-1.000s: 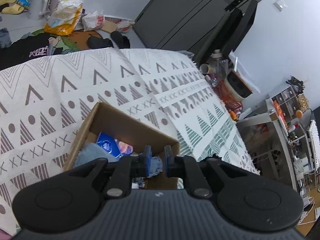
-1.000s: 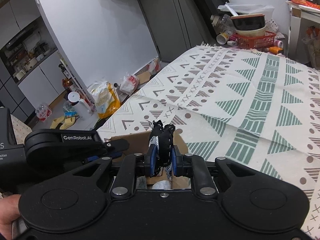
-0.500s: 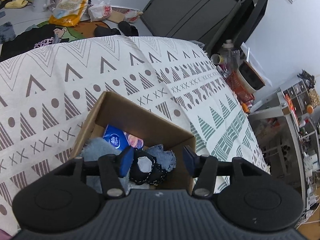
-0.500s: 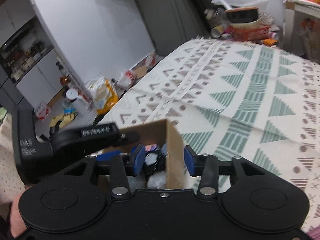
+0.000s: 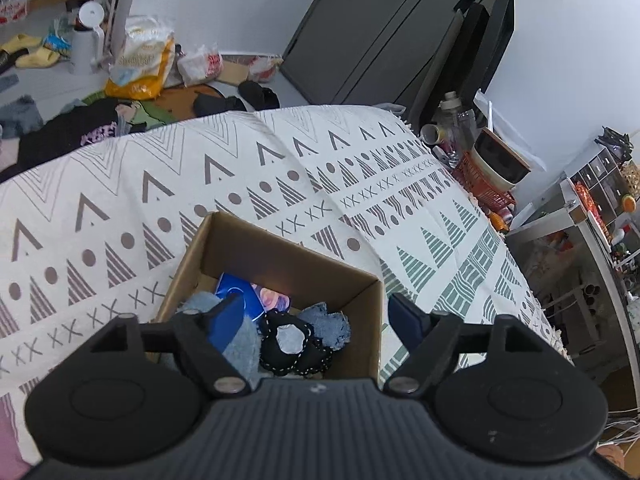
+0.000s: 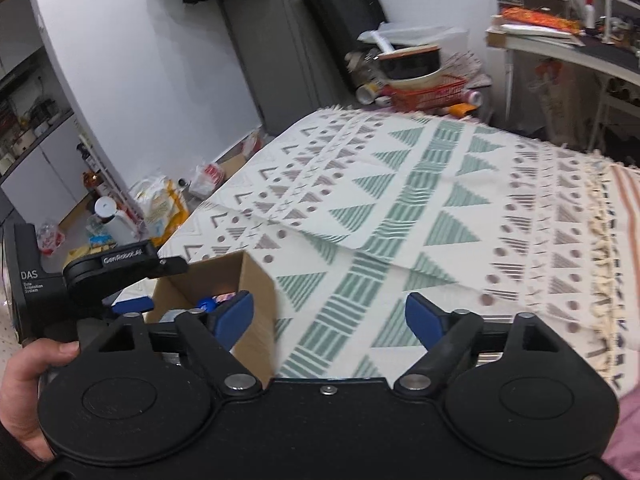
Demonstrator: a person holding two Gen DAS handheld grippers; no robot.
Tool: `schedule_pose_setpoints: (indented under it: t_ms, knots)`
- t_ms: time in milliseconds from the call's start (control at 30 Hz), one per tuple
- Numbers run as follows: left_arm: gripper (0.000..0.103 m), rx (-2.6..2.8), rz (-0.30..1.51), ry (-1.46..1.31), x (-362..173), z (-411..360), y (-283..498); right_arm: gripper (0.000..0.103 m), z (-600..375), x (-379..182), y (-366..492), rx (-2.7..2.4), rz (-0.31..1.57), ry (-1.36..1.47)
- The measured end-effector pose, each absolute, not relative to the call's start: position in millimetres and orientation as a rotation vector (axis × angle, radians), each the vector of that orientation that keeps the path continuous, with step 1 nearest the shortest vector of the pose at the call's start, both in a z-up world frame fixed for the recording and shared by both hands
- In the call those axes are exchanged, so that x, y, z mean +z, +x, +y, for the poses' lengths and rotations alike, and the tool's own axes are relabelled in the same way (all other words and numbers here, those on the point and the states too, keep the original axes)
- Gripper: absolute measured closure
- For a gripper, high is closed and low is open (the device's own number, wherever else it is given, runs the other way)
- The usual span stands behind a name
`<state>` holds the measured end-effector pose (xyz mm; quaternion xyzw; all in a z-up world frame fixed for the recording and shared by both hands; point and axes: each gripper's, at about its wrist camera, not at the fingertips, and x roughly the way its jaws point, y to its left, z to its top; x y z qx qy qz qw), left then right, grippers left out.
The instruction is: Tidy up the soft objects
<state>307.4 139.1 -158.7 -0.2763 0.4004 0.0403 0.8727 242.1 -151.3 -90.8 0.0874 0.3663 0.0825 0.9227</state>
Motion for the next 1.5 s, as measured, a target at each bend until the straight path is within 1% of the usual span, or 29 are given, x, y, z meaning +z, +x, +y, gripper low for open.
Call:
schedule_pose_setpoints:
  t_ms: [167,267,467,633,767,967,1300,1367,1500]
  knots:
    - [0.021,0.105,0.831,-0.482,-142,119,295,0.009,-176,-81,230,0.155,0.726,0.194]
    - [0.017,0.078,0.839,-0.473,-132,111,282,0.007,-187,-79,224,0.155,0.716,0.207]
    - [0.014,0.035,0.856,-0.42,-110,92,256,0.0,-206,-81,213,0.168,0.697,0.259]
    - [0.013,0.041,0.854,-0.37,-91,80,233,0.0,-221,-78,201,0.189,0.684,0.307]
    - [0.008,0.052,0.855,-0.339,-78,72,211,0.0,-229,-70,188,0.223,0.671,0.31]
    - [0.007,0.079,0.862,-0.329,-62,65,179,0.0,-240,-63,169,0.261,0.666,0.327]
    - [0.005,0.075,0.828,-0.287,-36,53,134,0.0,-240,-52,141,0.28,0.672,0.266]
    - [0.001,0.064,0.824,-0.29,-33,51,127,0.0,-240,-49,133,0.278,0.667,0.25]
    - [0.0,0.048,0.815,-0.287,-27,47,112,0.0,-243,-43,116,0.286,0.651,0.232]
